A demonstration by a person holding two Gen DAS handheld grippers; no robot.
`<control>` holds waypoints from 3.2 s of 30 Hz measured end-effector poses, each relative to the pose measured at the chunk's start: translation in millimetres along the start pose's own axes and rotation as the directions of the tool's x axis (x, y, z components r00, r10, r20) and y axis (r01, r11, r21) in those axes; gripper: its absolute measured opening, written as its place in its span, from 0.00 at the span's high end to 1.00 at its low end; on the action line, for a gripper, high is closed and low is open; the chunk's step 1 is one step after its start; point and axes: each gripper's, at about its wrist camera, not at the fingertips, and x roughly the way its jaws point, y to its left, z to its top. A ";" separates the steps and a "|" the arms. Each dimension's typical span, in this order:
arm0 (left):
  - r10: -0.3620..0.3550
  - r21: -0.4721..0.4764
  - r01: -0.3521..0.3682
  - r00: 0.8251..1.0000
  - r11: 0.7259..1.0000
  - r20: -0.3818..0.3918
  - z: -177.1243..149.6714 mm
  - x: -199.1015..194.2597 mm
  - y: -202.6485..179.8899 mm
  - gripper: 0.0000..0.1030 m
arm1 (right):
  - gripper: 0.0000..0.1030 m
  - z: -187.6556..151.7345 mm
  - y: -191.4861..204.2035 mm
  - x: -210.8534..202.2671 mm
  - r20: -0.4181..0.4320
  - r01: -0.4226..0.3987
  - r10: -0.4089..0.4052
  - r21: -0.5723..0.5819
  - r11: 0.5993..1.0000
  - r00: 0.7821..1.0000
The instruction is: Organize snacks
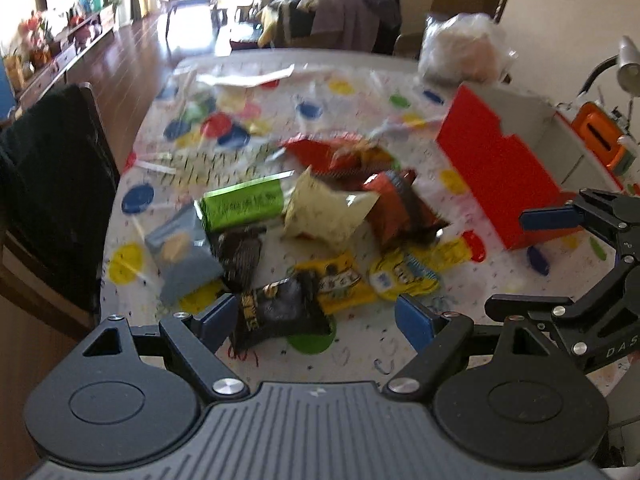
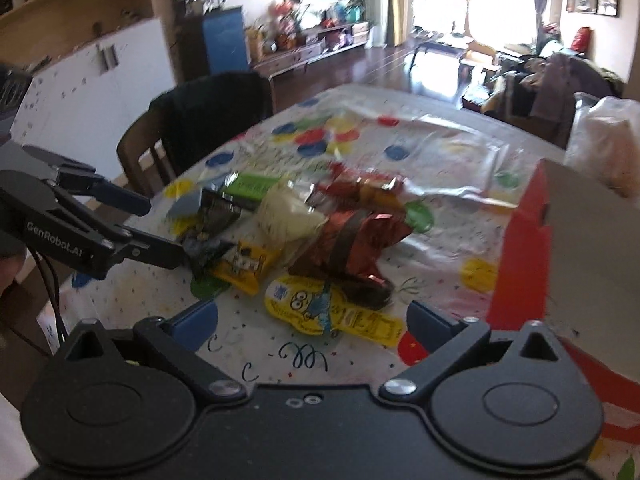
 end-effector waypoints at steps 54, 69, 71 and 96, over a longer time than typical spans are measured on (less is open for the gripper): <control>0.030 -0.274 -0.059 0.993 0.960 -0.110 -5.9 36.1 38.6 0.46 | 0.51 -15.7 8.8 39.4 -0.074 0.006 -0.003 0.041 0.999 0.997; 0.008 -0.121 -0.003 0.999 0.993 0.040 16.6 -29.8 -3.8 0.46 | 0.51 -0.4 9.4 -44.5 0.083 0.098 -0.113 0.166 0.981 0.990; -0.003 -0.103 0.009 0.998 0.995 0.055 24.4 -35.3 -12.2 0.46 | 0.51 3.5 5.1 -57.3 0.108 0.118 -0.139 0.183 0.976 0.984; -0.151 0.177 0.128 0.980 0.976 0.126 127.5 -18.3 -200.4 0.46 | 0.51 -0.7 -143.1 -145.0 0.149 0.279 -0.352 0.368 0.887 0.924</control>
